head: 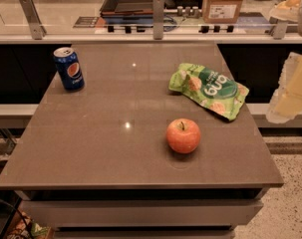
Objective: Move green rice chip bag near pepsi can
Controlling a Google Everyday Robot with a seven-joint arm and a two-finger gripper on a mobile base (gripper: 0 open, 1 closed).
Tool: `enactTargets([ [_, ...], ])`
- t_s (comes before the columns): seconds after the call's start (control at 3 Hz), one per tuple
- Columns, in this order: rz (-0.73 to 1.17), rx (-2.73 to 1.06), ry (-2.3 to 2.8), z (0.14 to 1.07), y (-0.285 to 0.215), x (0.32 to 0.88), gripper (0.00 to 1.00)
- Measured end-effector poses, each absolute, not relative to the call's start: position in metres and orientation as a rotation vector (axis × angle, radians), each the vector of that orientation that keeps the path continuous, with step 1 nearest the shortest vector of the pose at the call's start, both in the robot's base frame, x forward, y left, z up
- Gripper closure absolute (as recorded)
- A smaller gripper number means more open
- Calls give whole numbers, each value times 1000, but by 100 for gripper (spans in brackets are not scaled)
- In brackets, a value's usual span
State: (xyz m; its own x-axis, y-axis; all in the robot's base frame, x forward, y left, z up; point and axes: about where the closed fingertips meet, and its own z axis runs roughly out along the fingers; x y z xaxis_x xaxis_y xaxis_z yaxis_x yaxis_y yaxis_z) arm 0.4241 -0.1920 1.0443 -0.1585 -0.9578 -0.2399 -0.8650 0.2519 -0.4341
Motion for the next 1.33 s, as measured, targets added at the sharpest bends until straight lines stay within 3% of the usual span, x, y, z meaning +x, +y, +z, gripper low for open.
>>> enactTargets([
  [0.67,-283,-1636,2080,1044,-186,437,0],
  [1.33,-319,-1541,2180,1023,-181,488,0],
])
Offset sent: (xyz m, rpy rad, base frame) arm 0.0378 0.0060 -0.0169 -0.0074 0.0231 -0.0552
